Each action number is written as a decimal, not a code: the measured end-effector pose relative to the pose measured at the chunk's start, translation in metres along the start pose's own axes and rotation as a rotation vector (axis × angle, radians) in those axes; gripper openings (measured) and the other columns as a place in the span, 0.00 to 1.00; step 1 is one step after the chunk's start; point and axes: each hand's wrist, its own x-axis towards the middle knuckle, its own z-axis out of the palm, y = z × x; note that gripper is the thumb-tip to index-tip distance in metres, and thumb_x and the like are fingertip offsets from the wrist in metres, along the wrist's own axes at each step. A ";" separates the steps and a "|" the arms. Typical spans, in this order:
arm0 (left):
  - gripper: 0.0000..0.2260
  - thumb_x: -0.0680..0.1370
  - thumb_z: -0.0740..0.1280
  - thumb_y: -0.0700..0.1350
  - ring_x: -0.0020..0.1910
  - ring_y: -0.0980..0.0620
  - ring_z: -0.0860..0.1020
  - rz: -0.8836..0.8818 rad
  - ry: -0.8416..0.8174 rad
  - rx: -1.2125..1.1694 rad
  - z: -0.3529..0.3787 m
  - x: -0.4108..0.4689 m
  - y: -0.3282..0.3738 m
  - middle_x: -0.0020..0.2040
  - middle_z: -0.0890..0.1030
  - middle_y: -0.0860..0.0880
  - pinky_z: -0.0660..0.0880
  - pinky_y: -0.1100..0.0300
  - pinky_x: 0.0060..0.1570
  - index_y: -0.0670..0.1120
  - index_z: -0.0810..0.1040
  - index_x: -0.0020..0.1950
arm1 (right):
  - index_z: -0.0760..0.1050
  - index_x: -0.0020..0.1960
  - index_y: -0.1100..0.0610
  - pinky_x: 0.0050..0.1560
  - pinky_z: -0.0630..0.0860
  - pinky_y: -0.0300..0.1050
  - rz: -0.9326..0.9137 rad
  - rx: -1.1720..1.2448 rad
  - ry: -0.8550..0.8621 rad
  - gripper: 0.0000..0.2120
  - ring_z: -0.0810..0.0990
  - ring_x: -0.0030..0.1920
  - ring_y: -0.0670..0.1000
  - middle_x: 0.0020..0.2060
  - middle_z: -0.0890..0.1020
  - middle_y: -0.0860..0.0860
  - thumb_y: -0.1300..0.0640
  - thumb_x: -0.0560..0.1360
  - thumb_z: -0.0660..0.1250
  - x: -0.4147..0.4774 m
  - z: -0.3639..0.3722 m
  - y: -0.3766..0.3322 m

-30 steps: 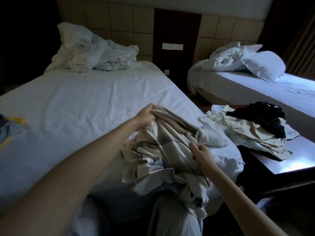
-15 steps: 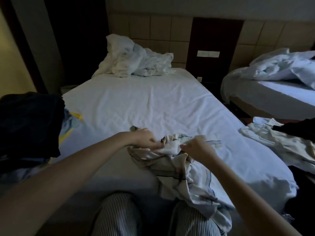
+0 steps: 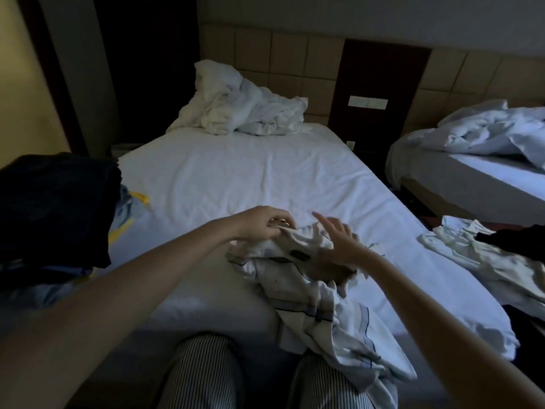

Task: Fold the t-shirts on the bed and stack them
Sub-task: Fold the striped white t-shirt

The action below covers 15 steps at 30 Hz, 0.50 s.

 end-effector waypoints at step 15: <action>0.12 0.76 0.68 0.53 0.32 0.54 0.69 -0.073 0.059 0.469 -0.083 -0.014 0.032 0.34 0.71 0.53 0.63 0.61 0.33 0.45 0.74 0.42 | 0.65 0.33 0.46 0.48 0.61 0.47 -0.112 0.028 0.250 0.14 0.71 0.48 0.51 0.34 0.72 0.46 0.50 0.74 0.67 0.009 -0.092 -0.033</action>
